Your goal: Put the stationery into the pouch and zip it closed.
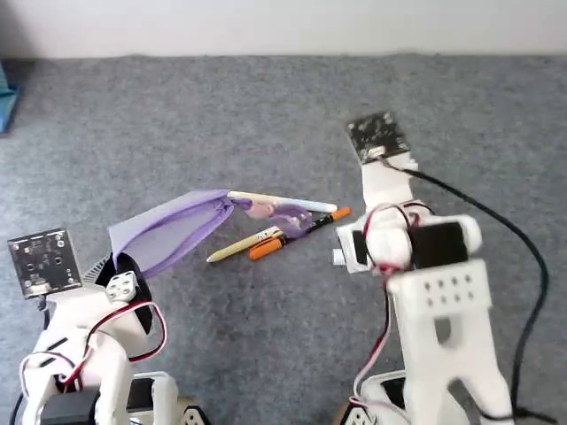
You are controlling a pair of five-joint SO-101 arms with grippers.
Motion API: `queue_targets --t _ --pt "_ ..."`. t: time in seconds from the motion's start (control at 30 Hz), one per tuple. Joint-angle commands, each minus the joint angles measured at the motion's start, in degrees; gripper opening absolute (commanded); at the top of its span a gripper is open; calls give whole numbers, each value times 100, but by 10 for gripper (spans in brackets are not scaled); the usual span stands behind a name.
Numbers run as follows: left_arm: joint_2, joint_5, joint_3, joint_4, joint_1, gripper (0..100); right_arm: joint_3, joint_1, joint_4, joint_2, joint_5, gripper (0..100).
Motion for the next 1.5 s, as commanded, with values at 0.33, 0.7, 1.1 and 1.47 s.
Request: queue_targets --t 0.33,0.7,1.1,1.47 --pt "26 123 4 -9 -35 13 -448 163 -910 3073 2189 322" --pt "26 114 13 -18 -35 13 -1363 136 -1226 4910 2936 322" --pt "26 114 22 -53 -26 13 -1371 321 -1745 5297 3226 43" --pt "26 114 154 -185 -26 13 -1345 523 -163 3266 3174 9"
